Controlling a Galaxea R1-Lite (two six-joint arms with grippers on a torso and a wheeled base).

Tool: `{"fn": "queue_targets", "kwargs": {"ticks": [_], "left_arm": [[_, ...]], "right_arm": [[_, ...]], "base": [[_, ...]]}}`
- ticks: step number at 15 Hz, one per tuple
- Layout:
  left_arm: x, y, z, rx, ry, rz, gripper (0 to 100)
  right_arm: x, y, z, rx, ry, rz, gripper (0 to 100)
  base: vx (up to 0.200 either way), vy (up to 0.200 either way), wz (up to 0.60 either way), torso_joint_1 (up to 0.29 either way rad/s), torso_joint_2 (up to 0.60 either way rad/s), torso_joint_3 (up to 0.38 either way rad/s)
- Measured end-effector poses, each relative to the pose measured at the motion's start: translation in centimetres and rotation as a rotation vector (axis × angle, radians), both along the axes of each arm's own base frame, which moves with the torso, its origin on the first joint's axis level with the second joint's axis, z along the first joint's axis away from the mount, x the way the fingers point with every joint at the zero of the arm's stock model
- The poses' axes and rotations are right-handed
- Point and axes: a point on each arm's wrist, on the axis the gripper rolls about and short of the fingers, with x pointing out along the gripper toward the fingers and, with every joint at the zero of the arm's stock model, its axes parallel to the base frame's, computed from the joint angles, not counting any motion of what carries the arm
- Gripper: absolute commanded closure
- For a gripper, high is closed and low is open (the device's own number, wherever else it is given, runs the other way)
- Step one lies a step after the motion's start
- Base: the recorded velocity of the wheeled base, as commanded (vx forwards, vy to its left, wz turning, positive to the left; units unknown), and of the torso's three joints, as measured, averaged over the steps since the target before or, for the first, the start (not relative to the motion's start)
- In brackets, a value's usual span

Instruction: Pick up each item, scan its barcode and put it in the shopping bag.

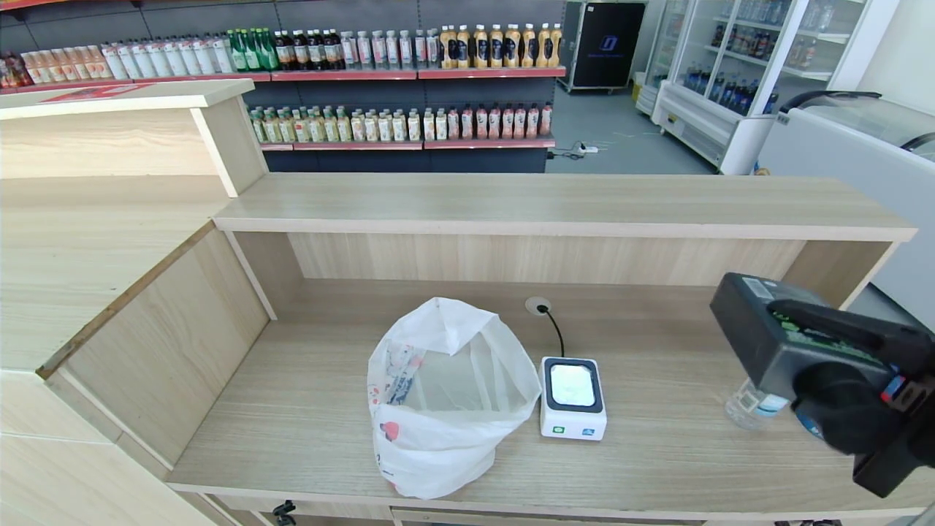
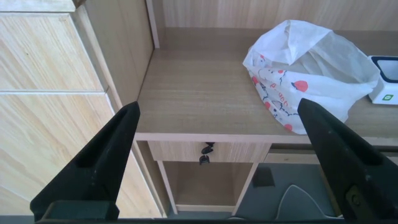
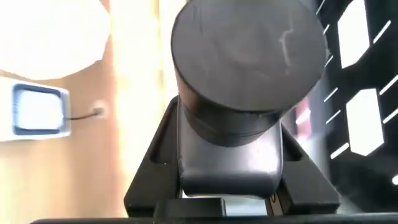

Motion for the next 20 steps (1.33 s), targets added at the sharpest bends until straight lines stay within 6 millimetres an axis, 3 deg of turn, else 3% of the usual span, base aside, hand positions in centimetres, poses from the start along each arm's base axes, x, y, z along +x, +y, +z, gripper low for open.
{"fn": "queue_targets", "kwargs": {"ticks": [3,6,8,10,14,20], "left_arm": [[0.0,0.0,0.0,0.000,0.000,0.000,0],[0.0,0.0,0.0,0.000,0.000,0.000,0],[0.0,0.0,0.0,0.000,0.000,0.000,0],[0.0,0.0,0.0,0.000,0.000,0.000,0],[0.0,0.0,0.0,0.000,0.000,0.000,0],[0.0,0.0,0.0,0.000,0.000,0.001,0]], "right_arm": [[0.8,-2.6,0.0,0.534,0.324,-0.297,100],[1.4,-4.8,-0.8,1.062,0.366,-0.801,100],[2.0,-5.1,-1.8,1.118,0.469,-0.930,100],[2.7,-4.9,-1.2,1.074,0.624,-0.884,100],[4.0,-4.7,2.0,1.160,0.744,-0.741,100],[4.3,-4.3,2.8,1.218,0.935,-0.487,100]], "base": [[0.000,0.000,0.00,0.000,0.00,0.000],[0.000,0.000,0.00,0.000,0.00,0.000],[0.000,0.000,0.00,0.000,0.00,0.000],[0.000,0.000,0.00,0.000,0.00,0.000],[0.000,0.000,0.00,0.000,0.00,0.000],[0.000,0.000,0.50,-0.068,0.16,0.099]]}}
